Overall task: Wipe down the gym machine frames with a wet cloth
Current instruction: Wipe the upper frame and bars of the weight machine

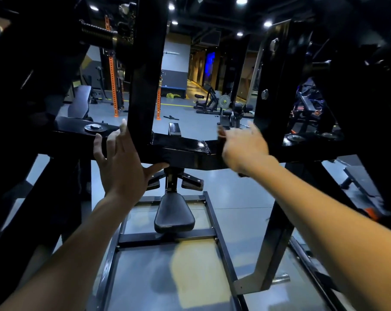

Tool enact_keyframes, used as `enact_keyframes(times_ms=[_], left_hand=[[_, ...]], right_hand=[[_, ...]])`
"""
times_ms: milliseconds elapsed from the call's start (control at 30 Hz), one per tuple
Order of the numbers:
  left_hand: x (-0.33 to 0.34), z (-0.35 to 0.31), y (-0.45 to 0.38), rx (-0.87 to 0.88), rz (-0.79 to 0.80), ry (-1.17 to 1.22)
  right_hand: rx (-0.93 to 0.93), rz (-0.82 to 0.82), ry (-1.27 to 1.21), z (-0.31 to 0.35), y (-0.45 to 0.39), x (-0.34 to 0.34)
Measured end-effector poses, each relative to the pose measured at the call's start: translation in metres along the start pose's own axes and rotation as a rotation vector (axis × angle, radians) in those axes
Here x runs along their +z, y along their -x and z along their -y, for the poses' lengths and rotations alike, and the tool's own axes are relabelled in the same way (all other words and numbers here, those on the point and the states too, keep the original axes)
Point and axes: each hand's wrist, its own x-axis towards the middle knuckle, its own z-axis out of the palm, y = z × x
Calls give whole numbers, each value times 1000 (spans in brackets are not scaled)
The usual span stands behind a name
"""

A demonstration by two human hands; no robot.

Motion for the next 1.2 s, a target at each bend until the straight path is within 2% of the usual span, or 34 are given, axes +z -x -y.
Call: enact_keyframes(times_ms=[67,133,233,300,400,500,567,667,733,800,900,1000,1100,1133,1200], left_hand=[[0,0,1,-4,4,-3],[1,-1,0,-11,3,14],[3,0,0,-16,-3,21],[5,1,0,-8,-4,10],[5,1,0,-7,21,13],[2,2,-1,-4,29,23],[0,1,0,1,25,7],[1,0,1,-2,48,-11],[0,-1,-1,6,105,-15],[-6,1,0,26,184,-54],[-15,4,-1,39,236,-106],[-22,5,-3,19,260,-83],[-23,3,-2,6,251,-56],[-22,2,-2,-2,243,-60],[-20,-2,-2,-20,247,-81]], right_hand=[[48,-39,123,-26,-1,7],[53,-55,132,-25,4,16],[155,-192,-175,15,15,15],[169,-191,-352,59,14,7],[-35,-96,-511,114,9,-2],[-231,-99,-494,99,8,-1],[-164,-107,-370,54,11,9],[101,-246,-295,-3,22,25],[221,-342,-224,-5,31,31],[245,-372,-251,27,34,32],[108,-230,-507,105,26,20],[-152,-85,-702,147,12,-3],[-435,137,-507,114,-3,-12],[-483,156,-412,97,-5,-10],[-520,93,-286,75,-3,-1]])
